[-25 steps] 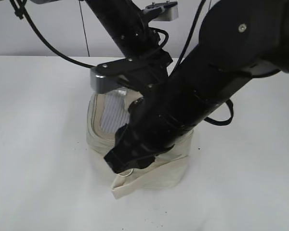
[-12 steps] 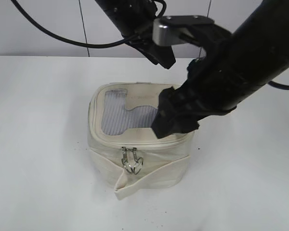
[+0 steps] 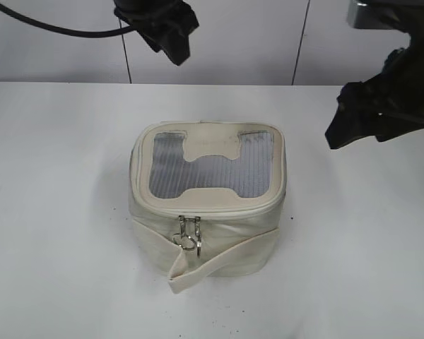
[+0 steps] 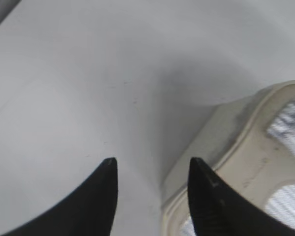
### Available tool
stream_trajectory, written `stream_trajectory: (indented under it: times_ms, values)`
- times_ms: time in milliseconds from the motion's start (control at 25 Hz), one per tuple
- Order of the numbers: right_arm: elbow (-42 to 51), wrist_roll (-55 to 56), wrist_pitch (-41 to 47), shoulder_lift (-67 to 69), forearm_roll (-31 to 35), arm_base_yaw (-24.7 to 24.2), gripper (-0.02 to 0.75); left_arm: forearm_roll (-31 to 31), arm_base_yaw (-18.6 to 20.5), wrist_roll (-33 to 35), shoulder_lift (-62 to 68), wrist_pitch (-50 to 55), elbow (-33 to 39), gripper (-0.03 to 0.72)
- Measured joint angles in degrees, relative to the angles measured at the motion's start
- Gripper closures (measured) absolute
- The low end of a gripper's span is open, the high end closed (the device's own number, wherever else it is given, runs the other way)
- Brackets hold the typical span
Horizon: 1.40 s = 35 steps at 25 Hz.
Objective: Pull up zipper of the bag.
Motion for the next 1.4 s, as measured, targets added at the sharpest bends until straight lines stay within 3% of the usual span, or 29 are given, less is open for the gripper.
stream_trajectory:
  times_ms: [120, 360, 640, 800, 1120, 1400]
  values:
    - [0.0, 0.07, 0.06, 0.0, -0.42, -4.42, 0.153, 5.47, 1.38, -7.31, -1.33, 0.38, 0.05, 0.325]
    - [0.0, 0.96, 2.54, -0.3, -2.57, -11.05, 0.153, 7.5, 8.57, -16.02, -8.84, 0.38, 3.95, 0.328]
    - [0.0, 6.78, 6.53, -4.95, -11.25, -12.37, 0.153, 7.97, 20.36, -18.81, -26.69, 0.31, 24.03, 0.33]
    - [0.33, 8.03, 9.25, -10.41, -12.53, -12.37, 0.153, 8.07, 25.09, -19.12, -39.14, 0.43, 38.17, 0.335]
    - [9.11, 8.19, 11.6, -26.87, -12.58, -12.37, 0.153, 6.88, 26.25, -19.15, -69.4, -6.44, 62.33, 0.335]
    - [20.07, 7.3, 11.91, -46.83, -12.64, -12.37, 0.153, 4.52, 26.25, -19.15, -92.69, -9.2, 76.47, 0.335]
